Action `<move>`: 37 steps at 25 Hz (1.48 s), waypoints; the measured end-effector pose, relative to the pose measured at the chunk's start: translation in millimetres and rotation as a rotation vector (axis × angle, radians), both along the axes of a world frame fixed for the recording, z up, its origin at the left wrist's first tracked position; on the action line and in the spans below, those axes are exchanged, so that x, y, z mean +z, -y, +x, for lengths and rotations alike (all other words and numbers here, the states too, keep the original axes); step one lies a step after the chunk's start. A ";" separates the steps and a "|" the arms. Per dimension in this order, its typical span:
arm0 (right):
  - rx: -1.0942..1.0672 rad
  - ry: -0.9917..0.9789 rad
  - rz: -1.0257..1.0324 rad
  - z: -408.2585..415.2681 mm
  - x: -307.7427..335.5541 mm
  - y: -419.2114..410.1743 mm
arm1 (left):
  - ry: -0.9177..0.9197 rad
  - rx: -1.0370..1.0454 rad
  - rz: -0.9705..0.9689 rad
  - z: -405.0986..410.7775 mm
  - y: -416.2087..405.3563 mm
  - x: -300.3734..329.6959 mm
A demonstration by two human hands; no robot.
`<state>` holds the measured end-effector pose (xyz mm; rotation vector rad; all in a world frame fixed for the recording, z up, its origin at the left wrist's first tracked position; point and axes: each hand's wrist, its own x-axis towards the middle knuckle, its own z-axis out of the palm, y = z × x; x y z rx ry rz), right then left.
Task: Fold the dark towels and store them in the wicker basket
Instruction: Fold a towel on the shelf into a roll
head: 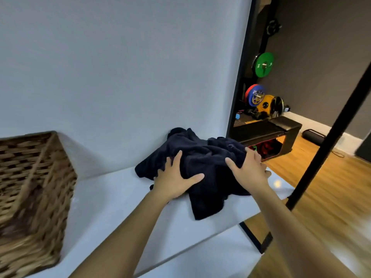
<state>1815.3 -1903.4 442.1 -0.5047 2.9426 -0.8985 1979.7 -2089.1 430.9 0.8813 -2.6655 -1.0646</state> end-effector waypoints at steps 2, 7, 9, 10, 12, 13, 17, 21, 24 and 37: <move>0.076 0.142 -0.006 -32.3 -10.4 2.8 | 0.029 0.003 -0.045 -34.5 2.6 -2.7; 0.273 0.202 -0.501 -73.5 2.8 27.1 | -0.279 0.060 0.042 -70.6 16.7 7.9; 0.318 0.185 -0.596 -82.6 17.6 34.0 | -0.320 0.094 0.080 -71.6 20.9 26.5; 0.331 0.196 -0.660 -85.4 28.3 38.7 | -0.381 0.125 0.134 -71.9 21.4 40.8; 0.368 0.249 -0.852 -85.6 55.6 51.5 | -0.593 0.177 0.293 -73.9 19.8 80.7; 0.387 0.261 -0.954 -83.3 71.9 58.6 | -0.709 0.184 0.376 -75.3 17.5 104.6; 0.476 0.211 -1.198 -76.2 133.6 78.2 | -0.901 0.148 0.206 -72.8 12.5 180.7; 0.579 0.054 -0.525 -94.4 119.0 81.8 | -0.327 0.108 0.083 -56.1 44.9 151.6; 0.709 0.135 -0.061 -97.6 79.8 66.6 | 0.084 0.113 0.061 -34.8 65.7 87.1; 0.465 0.118 -0.403 -77.4 29.6 44.6 | -0.224 0.110 0.487 -47.2 0.1 29.7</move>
